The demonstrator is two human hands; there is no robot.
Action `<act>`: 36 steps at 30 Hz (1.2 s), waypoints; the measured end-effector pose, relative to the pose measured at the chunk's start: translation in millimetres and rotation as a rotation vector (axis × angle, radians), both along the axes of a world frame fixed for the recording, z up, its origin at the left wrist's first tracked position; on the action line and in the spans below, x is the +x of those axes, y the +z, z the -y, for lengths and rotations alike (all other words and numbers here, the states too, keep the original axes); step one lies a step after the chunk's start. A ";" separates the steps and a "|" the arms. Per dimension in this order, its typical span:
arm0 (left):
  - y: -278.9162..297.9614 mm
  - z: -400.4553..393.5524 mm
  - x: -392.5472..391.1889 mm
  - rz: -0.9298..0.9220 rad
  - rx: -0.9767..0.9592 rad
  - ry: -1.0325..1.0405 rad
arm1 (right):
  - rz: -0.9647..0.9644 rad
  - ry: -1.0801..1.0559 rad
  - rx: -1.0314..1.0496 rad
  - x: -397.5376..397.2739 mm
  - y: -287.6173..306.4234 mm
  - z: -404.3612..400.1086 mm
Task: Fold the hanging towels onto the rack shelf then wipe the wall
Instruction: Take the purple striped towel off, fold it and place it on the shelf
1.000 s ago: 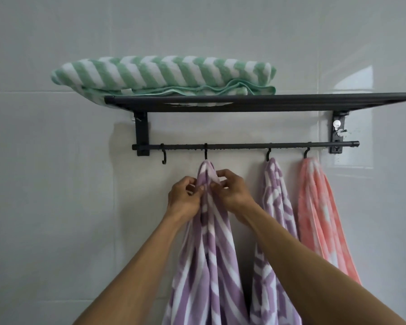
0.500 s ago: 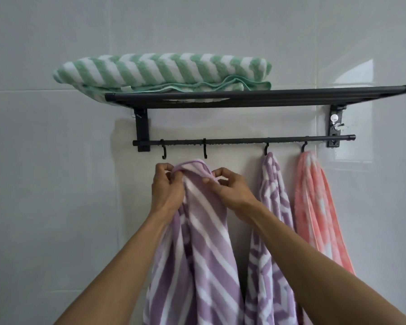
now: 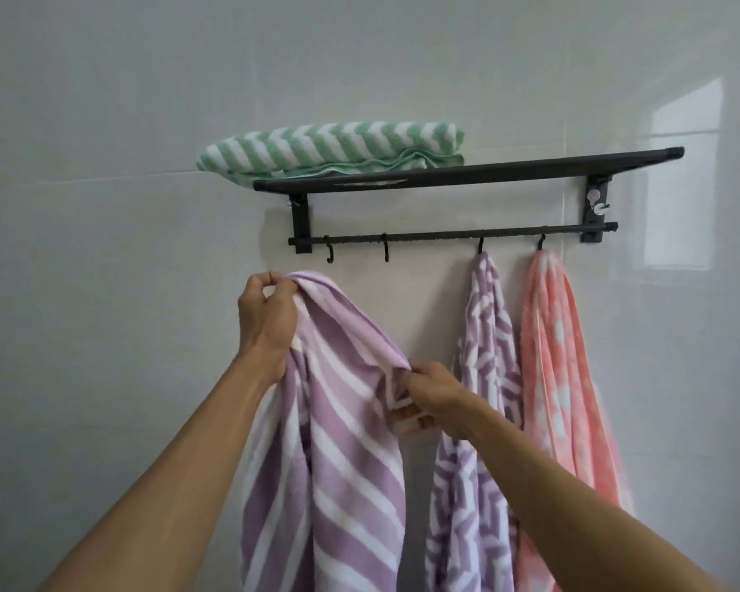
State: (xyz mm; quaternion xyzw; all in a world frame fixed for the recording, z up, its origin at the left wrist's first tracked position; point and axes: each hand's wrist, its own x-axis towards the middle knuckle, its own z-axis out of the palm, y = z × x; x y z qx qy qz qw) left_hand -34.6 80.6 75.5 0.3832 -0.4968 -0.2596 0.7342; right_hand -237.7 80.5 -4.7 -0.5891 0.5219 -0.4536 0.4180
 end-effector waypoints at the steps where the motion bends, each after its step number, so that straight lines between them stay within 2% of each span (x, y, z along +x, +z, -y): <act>1: -7.4 -16.2 4.2 -0.004 0.027 -0.021 | 0.087 -0.021 -0.029 -0.8 3.0 -13.5; 2: -15.1 -27.0 8.5 -0.009 0.064 -0.088 | 0.157 -0.031 -0.067 -0.6 6.9 -22.3; 5: -52.2 -74.6 16.3 -0.053 0.267 -0.476 | 0.397 -0.002 -0.149 -1.1 12.3 -59.2; 7: -75.6 -103.5 16.8 -0.039 0.365 -0.612 | 0.564 0.043 -0.149 0.2 17.0 -83.8; 8: -84.8 -119.7 14.6 -0.052 0.411 -0.620 | 0.630 0.085 -0.135 0.4 19.6 -98.5; 10: -98.8 -142.7 7.0 -0.014 0.476 -0.493 | 0.743 0.195 -0.091 3.2 23.8 -125.7; 12: -107.3 -159.2 -4.5 0.184 0.476 -0.326 | 0.787 0.266 -0.058 6.6 24.8 -145.7; 14: -112.0 -176.4 -16.9 0.417 0.455 -0.346 | 0.751 0.306 -0.062 7.0 25.1 -164.8; 17: -109.2 -199.3 -28.7 0.526 0.490 -0.497 | 0.716 0.300 -0.086 1.8 28.9 -186.3; 19: -107.7 -208.1 -31.0 0.591 0.503 -0.529 | 0.695 0.286 -0.105 -7.2 33.2 -202.1; 23: -105.9 -207.3 -27.3 0.490 0.414 -0.494 | 0.665 0.157 -0.163 -29.9 42.7 -221.0; 28: -89.3 -207.7 -22.6 0.318 0.204 -0.411 | 0.466 0.024 -0.104 -55.6 46.5 -233.5; 31: -73.7 -210.9 -16.8 0.335 0.100 -0.384 | 0.468 0.084 -0.049 -59.6 48.1 -239.1; 32: -69.7 -212.9 -17.0 0.372 0.070 -0.397 | 0.416 0.136 -0.019 -55.9 48.1 -244.5; 34: -62.0 -215.6 -19.4 0.398 0.033 -0.430 | 0.165 0.228 -0.004 -40.2 42.6 -256.9; 36: -55.2 -218.1 -20.0 0.371 0.027 -0.463 | -0.056 0.230 -0.059 -18.2 31.4 -266.7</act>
